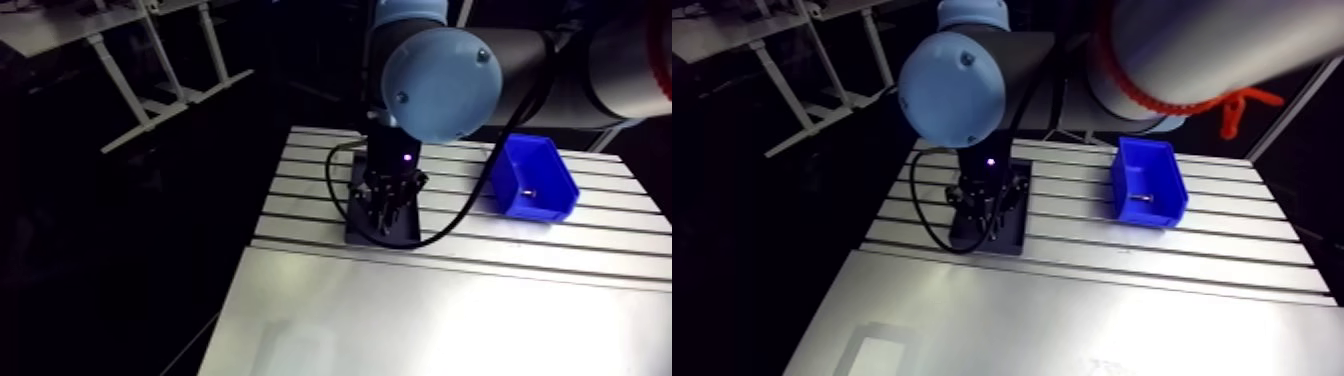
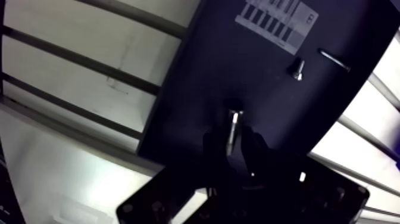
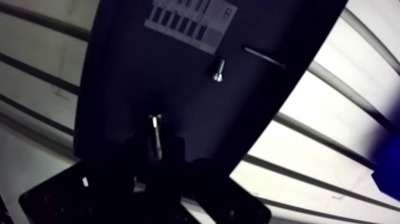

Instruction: Pick up the M10 bolt from the tray and put it into the blue bin.

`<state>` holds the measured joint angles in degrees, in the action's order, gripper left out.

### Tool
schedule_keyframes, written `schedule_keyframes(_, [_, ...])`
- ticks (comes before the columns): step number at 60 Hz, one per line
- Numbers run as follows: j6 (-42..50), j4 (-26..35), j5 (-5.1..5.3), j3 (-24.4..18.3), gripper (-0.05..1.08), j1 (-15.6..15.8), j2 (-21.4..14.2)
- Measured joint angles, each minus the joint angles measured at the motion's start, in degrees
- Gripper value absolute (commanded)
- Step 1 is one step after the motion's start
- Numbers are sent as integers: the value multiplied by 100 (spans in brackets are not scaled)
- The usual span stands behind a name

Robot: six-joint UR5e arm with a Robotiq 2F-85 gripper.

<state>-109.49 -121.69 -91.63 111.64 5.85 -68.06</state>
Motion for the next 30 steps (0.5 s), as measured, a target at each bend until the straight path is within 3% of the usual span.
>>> schedule_keyframes(30, [2, 0, 0, 11, 76, 4, 2])
